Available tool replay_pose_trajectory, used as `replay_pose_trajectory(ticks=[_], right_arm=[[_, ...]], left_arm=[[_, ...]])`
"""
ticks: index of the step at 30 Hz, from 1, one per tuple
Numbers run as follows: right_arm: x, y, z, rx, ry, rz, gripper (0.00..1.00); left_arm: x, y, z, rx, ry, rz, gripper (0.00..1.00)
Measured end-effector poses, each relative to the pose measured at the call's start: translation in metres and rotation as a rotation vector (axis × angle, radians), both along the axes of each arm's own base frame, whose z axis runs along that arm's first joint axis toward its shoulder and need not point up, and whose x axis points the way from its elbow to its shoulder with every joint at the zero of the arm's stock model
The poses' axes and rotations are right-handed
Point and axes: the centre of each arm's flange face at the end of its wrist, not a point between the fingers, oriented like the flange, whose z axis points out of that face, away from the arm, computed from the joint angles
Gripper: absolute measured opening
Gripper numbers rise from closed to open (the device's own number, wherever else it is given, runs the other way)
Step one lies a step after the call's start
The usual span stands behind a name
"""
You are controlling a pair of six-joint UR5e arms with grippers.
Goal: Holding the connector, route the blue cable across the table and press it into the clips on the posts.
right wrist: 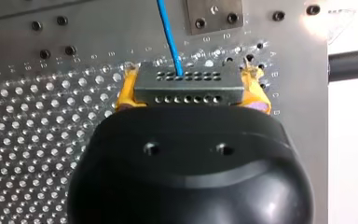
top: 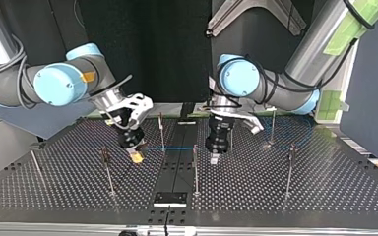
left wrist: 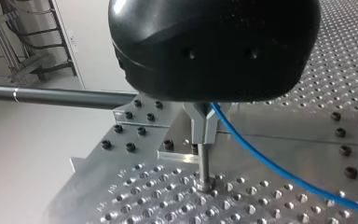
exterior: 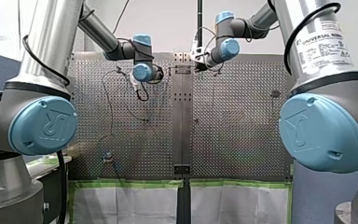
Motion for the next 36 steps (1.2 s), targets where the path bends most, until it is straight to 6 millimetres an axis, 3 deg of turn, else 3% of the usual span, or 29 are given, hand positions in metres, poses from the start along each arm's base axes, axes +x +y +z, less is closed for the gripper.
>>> replay_pose_trajectory(ticks=[9,17,22,34,35,36], right_arm=[[-0.002,-0.011,-0.013,0.011,0.010,-0.010,0.00],[-0.003,-0.023,-0.026,0.012,0.009,-0.016,0.00],[-0.002,-0.031,-0.033,0.013,0.012,-0.020,0.00],[-0.001,-0.043,-0.034,-0.005,0.005,-0.028,0.00],[-0.001,-0.043,-0.033,-0.007,0.003,-0.028,0.00],[-0.001,-0.043,-0.033,-0.008,0.002,-0.028,0.00]], left_arm=[[0.023,0.017,-0.002,-0.015,-0.016,0.006,0.00],[0.046,0.015,-0.004,-0.012,-0.021,-0.012,0.00],[0.052,0.020,0.000,-0.017,-0.030,-0.006,0.00],[0.065,0.028,-0.018,0.018,0.016,0.028,0.00],[0.065,0.027,-0.018,0.019,0.017,0.029,0.16],[0.065,0.027,-0.018,0.021,0.020,0.030,0.16]])
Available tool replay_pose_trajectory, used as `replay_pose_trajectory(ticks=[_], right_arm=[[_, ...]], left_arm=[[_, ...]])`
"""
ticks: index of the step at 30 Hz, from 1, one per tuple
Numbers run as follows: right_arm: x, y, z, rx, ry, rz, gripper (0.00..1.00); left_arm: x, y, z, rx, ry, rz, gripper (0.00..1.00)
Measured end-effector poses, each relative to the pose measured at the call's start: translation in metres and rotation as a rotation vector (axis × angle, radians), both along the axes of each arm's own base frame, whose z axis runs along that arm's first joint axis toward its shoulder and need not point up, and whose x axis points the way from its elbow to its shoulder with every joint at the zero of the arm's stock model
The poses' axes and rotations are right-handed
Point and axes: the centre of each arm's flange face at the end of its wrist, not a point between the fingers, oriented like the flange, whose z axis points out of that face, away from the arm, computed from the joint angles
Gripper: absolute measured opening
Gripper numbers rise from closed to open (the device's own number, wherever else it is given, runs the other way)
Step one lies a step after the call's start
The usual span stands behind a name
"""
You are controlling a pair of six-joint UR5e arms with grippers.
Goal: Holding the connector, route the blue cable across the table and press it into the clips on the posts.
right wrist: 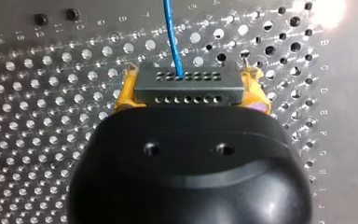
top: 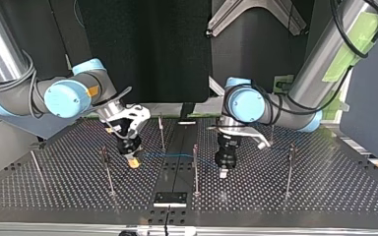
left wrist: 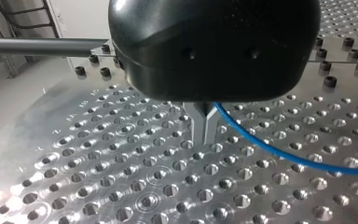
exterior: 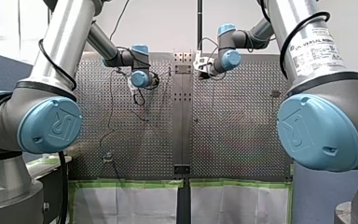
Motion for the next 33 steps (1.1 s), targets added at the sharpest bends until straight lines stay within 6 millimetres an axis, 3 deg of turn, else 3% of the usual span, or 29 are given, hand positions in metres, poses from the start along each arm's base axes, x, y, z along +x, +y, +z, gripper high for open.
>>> replay_pose_trajectory(ticks=[1,2,3,5,6,8,13,21,33], right_arm=[[0.000,0.000,0.000,-0.001,-0.001,0.000,0.00],[0.000,-0.001,0.001,-0.003,-0.001,-0.001,0.00],[0.000,-0.001,0.001,-0.004,-0.002,-0.001,0.00],[0.000,-0.001,0.002,-0.006,-0.003,-0.001,0.00],[0.000,-0.002,0.002,-0.007,-0.004,-0.001,0.00],[-0.001,-0.002,0.003,-0.008,-0.004,-0.001,0.00],[-0.001,-0.003,0.003,-0.009,-0.004,-0.002,0.00],[-0.002,-0.004,0.003,-0.009,-0.004,-0.003,0.00],[-0.003,-0.004,0.003,-0.004,-0.006,-0.002,0.00]], left_arm=[[-0.001,0.000,0.000,0.003,0.004,0.003,0.27],[-0.001,0.000,-0.001,0.007,0.009,0.008,0.45],[-0.002,0.000,-0.001,0.010,0.013,0.012,0.45],[-0.004,0.000,0.000,0.016,0.023,0.025,0.69],[-0.006,0.000,0.000,0.020,0.027,0.029,0.69],[-0.009,0.000,0.001,0.031,0.039,0.036,0.97],[-0.019,-0.002,0.009,0.061,0.057,0.042,1.00],[-0.059,-0.009,0.018,0.081,0.115,0.023,1.00],[-0.112,-0.039,0.026,0.088,0.188,-0.017,1.00]])
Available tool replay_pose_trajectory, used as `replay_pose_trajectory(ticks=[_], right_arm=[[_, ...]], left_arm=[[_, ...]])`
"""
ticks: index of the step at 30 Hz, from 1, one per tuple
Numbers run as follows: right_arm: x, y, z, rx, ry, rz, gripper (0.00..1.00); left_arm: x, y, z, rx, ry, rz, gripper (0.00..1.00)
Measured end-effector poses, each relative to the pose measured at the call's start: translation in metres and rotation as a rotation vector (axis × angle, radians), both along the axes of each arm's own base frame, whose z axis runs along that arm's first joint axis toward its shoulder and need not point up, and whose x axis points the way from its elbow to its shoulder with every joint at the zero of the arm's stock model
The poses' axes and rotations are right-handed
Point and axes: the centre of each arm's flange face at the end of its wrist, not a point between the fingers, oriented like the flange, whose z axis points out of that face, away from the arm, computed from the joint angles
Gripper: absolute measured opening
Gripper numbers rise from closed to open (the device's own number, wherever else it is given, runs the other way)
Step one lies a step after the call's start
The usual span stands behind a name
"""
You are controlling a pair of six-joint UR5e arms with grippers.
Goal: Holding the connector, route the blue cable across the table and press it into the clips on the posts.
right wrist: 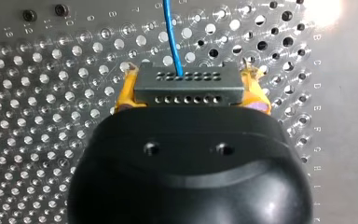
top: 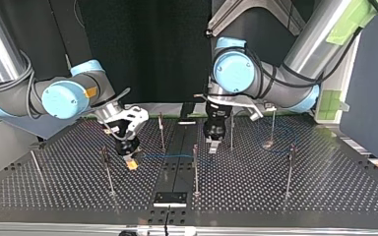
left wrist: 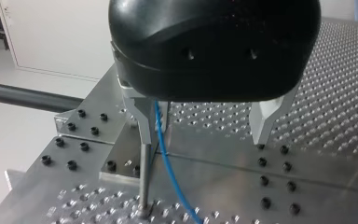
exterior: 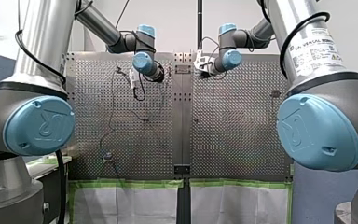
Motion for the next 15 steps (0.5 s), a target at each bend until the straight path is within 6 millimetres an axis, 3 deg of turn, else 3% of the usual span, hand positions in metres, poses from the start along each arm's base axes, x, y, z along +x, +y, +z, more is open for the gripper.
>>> replay_pose_trajectory(ticks=[7,15], right_arm=[[0.000,0.000,0.000,0.002,0.000,0.003,0.00],[0.000,0.001,0.000,0.005,0.001,0.003,0.00]], left_arm=[[-0.025,-0.018,0.009,-0.008,0.009,0.000,1.00],[-0.057,-0.036,0.040,-0.035,-0.044,-0.025,1.00]])
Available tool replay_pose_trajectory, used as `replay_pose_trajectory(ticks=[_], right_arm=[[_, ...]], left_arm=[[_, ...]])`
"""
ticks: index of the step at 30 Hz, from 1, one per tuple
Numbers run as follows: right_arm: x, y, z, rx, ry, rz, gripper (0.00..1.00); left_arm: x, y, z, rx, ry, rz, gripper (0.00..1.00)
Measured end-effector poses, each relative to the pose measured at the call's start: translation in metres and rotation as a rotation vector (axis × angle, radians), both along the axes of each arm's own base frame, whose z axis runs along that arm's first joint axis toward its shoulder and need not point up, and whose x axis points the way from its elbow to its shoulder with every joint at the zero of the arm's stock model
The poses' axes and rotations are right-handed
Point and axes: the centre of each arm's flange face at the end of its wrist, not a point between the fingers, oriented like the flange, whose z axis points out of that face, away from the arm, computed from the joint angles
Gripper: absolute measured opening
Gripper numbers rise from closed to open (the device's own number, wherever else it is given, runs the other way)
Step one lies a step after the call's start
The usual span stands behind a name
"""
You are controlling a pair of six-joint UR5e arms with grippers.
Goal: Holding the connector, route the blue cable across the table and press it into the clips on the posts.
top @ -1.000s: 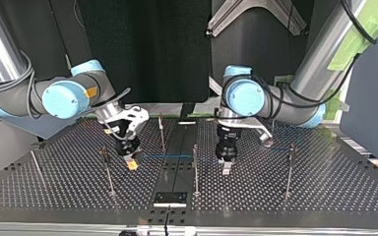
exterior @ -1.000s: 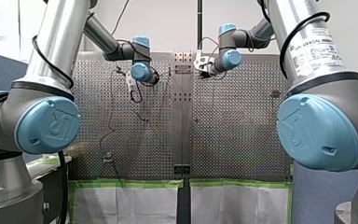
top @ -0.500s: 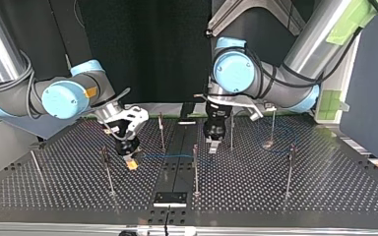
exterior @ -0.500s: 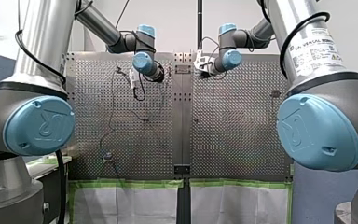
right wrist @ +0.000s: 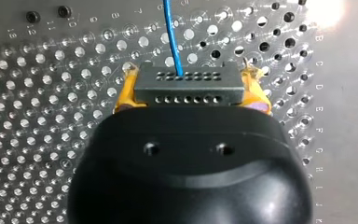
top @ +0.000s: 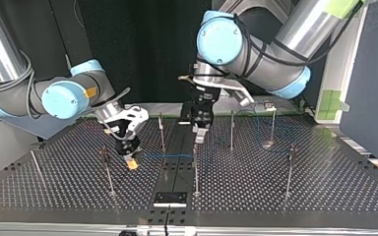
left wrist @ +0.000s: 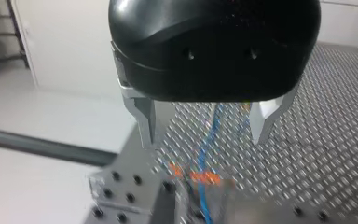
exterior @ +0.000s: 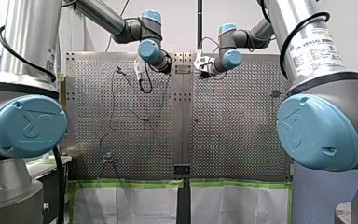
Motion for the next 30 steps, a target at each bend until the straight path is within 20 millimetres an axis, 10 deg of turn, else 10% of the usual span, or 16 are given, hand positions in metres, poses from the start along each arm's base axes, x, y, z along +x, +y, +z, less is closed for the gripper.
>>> replay_pose_trajectory(ticks=[10,30], right_arm=[[0.000,0.000,0.000,0.001,-0.002,-0.001,0.00],[-0.001,-0.001,0.000,0.003,-0.004,0.002,0.00]], left_arm=[[-0.014,-0.026,0.014,-0.026,-0.074,-0.061,1.00],[0.040,-0.059,-0.005,0.017,-0.031,-0.037,1.00]])
